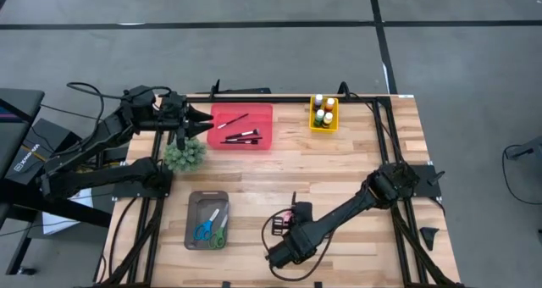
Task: Pick & Place Paint Supplies
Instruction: Put the pink scissors into the black bin
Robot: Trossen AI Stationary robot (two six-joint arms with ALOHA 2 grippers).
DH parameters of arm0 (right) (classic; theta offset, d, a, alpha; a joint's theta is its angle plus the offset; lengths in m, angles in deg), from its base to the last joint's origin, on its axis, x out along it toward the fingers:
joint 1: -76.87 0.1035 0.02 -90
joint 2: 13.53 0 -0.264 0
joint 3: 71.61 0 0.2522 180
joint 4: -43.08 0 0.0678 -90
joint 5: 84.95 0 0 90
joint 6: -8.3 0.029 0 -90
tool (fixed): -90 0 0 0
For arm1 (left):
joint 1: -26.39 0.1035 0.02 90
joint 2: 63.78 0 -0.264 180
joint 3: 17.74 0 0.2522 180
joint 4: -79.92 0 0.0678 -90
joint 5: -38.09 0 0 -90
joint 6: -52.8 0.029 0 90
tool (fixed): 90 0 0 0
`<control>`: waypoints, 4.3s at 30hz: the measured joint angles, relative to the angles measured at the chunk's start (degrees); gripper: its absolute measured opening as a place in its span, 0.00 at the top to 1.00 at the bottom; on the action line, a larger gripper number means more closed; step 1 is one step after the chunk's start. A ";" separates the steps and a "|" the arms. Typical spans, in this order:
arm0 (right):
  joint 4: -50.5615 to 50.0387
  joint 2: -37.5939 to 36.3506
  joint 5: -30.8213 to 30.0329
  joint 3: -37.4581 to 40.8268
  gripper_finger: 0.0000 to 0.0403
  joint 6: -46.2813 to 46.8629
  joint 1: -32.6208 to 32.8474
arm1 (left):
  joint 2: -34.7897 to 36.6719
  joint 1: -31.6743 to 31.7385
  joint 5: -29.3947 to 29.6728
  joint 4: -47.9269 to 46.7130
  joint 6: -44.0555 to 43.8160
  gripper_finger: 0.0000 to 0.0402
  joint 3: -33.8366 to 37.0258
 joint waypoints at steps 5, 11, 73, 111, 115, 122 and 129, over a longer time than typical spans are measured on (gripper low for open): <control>-1.63 -1.26 3.09 0.14 1.00 -8.80 -0.36 | -0.50 0.00 0.37 -0.54 4.49 0.63 0.46; -1.54 -2.60 5.42 0.08 1.00 -18.82 -2.40 | -0.48 0.00 4.75 -0.28 5.28 0.63 5.10; 32.31 -49.21 -21.87 47.18 1.00 -80.46 -22.76 | -3.24 -17.33 21.19 23.24 -12.29 0.63 10.84; 59.17 -49.19 -20.43 41.67 1.00 -79.37 -25.38 | -23.39 -35.19 37.78 39.26 3.98 0.42 5.28; 59.50 -49.17 -23.97 41.67 1.00 -79.37 -25.38 | -26.67 -35.93 44.27 41.60 4.62 0.42 3.19; 61.31 -49.15 -27.35 41.67 1.00 -82.72 -25.38 | -30.56 -35.93 46.59 46.16 4.49 0.44 1.57; 64.42 -49.15 -27.40 41.65 1.00 -88.48 -26.01 | -33.89 -35.93 49.89 51.71 4.82 0.48 1.11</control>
